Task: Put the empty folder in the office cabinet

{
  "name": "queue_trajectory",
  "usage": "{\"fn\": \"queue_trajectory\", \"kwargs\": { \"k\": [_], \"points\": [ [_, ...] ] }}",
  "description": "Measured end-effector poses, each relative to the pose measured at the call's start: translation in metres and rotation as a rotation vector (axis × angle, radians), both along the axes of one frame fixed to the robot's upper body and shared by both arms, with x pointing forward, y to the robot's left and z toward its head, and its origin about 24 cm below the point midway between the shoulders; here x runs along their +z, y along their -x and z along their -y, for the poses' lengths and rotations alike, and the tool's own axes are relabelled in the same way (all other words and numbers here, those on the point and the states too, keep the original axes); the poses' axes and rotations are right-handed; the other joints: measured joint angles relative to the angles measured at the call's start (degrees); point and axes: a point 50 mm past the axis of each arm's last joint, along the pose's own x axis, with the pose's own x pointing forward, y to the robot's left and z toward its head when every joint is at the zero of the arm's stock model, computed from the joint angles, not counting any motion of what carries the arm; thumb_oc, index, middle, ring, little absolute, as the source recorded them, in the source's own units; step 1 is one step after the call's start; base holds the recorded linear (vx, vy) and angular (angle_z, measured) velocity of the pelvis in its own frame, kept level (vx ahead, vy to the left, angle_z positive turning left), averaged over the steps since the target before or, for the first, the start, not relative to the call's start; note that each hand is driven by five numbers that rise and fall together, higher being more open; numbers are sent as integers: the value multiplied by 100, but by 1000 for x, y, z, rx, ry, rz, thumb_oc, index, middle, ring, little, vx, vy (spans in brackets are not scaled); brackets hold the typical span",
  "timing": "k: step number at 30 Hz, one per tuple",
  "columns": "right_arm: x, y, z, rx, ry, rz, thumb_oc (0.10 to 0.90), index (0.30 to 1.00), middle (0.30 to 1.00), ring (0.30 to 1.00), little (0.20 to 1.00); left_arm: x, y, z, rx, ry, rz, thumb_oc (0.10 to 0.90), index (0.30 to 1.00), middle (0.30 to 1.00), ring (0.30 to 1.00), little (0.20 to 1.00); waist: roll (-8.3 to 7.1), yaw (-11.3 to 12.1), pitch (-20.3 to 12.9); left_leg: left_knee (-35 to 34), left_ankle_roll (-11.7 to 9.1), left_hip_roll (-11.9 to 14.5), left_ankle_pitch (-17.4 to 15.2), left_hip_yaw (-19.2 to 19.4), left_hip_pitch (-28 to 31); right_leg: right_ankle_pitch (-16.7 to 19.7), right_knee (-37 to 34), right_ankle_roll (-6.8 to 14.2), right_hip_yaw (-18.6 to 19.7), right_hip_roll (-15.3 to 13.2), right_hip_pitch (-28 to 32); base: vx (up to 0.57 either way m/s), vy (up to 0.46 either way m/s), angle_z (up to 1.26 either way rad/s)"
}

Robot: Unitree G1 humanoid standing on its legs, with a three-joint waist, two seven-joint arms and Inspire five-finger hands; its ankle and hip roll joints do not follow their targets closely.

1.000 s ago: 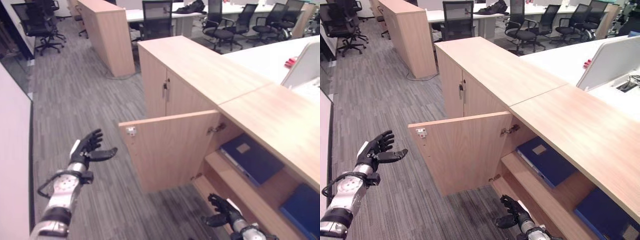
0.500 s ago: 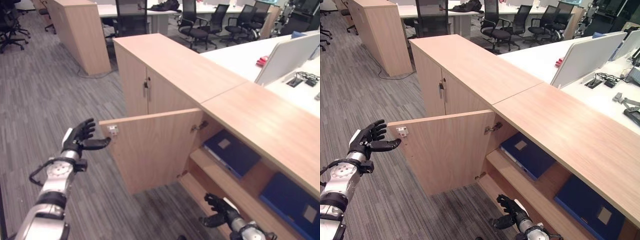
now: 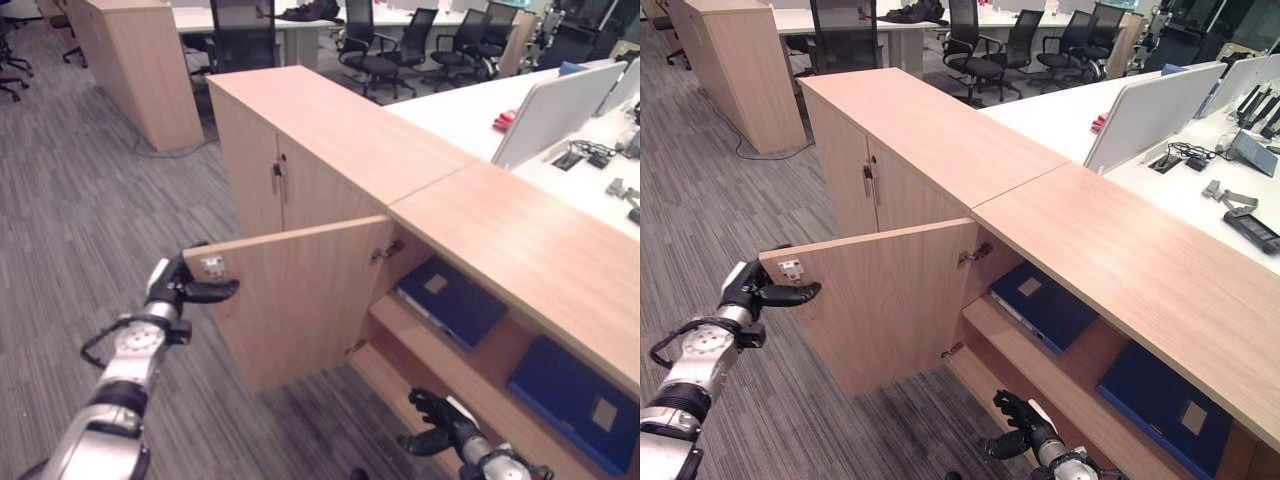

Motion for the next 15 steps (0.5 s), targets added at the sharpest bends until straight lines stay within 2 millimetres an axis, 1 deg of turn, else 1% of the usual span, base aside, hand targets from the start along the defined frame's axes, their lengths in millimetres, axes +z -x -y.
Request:
{"fn": "queue_trajectory", "kwargs": {
  "k": [2,4,6,8,9,11,12,14,15],
  "points": [
    [0,0,0,1,1,-1,800,900,900,900,900,-3,0,3,-24,-11,-17,800,900,900,900,900,8,25,5,0,-6,-8,-2,-4,7,-94,-40,49,-2,-21,-10,-25,10,4],
    [-1,3,1,12,16,-7,800,900,900,900,900,-7,2,17,-53,9,-6,800,900,900,900,900,18,112,9,0,1,-24,-3,-23,-9,-102,-40,34,-23,-38,-13,-29,13,8],
    [-3,9,1,16,27,-24,800,900,900,900,900,-10,7,33,-127,30,11,800,900,900,900,900,33,253,10,2,24,-61,5,-109,-50,-65,-18,-16,-103,-73,-5,-23,9,21],
    [-4,10,0,16,23,-28,800,900,900,900,900,-13,16,43,-188,40,17,800,900,900,900,900,39,328,11,3,39,-87,15,-179,-52,-50,4,-24,-152,-93,23,-26,12,19],
    [-4,10,0,16,23,-28,800,900,900,900,900,-14,17,44,-193,41,16,800,900,900,900,900,39,332,11,3,40,-88,14,-180,-51,-49,4,-23,-152,-94,28,-26,11,9],
    [-4,10,0,5,19,-24,800,900,900,900,900,-18,31,55,-276,53,5,800,900,900,900,900,55,465,21,2,58,-99,2,-183,-37,-39,4,-7,-158,-115,54,-12,0,3],
    [-4,10,0,4,20,-26,800,900,900,900,900,-23,35,61,-315,66,-13,800,900,900,900,900,73,503,25,2,63,-110,4,-194,-35,-39,4,-5,-162,-128,65,-23,0,5],
    [-3,8,0,-6,17,-17,800,900,900,900,900,-29,48,65,-357,85,-37,800,900,900,900,900,111,532,33,1,79,-126,-2,-203,-12,-53,1,12,-165,-153,84,-9,-2,2],
    [-4,8,1,-15,16,-17,800,900,900,900,900,-33,52,69,-388,95,-57,800,900,900,900,900,154,561,48,0,85,-141,-4,-216,-12,-92,0,45,-168,-173,91,0,0,0]
  ]
}}
